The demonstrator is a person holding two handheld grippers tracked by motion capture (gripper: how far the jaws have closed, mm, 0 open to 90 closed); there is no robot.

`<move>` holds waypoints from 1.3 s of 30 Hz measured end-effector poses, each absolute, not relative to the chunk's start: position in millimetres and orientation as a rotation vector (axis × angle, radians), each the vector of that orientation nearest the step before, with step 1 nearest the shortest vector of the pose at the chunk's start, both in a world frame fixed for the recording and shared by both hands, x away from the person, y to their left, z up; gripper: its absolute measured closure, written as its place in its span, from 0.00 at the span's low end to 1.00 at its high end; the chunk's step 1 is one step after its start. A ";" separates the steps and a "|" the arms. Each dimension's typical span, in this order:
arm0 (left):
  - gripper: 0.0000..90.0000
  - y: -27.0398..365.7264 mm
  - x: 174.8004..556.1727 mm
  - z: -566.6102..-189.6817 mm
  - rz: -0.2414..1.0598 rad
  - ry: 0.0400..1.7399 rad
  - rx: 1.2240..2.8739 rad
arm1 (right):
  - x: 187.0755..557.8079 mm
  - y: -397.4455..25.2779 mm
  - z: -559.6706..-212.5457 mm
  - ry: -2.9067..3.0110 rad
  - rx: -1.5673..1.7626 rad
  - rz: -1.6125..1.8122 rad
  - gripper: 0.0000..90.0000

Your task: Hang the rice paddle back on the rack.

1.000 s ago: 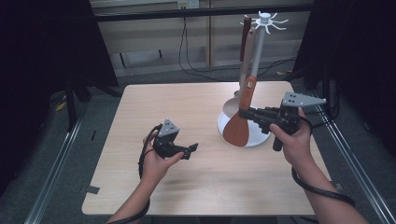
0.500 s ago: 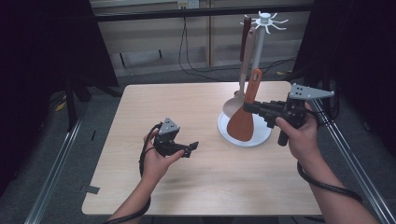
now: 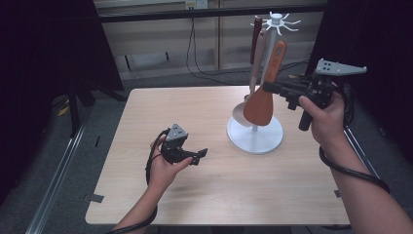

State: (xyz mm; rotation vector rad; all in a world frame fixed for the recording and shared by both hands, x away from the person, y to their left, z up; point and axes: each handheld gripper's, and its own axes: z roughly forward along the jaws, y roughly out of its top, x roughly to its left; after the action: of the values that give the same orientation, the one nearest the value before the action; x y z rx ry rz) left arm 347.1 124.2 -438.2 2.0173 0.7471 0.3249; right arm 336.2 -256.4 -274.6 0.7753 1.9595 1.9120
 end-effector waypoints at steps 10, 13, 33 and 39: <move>0.06 126.0 348.9 -439.6 0.325 0.755 2.014 | 360.9 -266.5 -265.9 1.949 0.820 1.919 0.92; 0.06 125.9 349.6 -440.3 0.326 0.754 2.011 | 368.6 -269.0 -266.0 1.951 0.838 1.941 0.92; 0.07 128.8 349.3 -435.7 0.341 0.756 2.003 | 359.7 -277.2 -282.0 1.765 0.918 1.873 0.25; 0.07 127.8 347.6 -433.2 0.348 0.750 1.999 | 340.6 -279.5 -284.1 1.714 0.902 1.777 0.12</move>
State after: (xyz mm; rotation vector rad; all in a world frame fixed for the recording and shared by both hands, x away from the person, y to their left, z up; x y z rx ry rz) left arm 347.6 127.8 -433.2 1.9995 0.7505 0.3476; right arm 340.6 -279.5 -284.1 0.9022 1.7144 1.7768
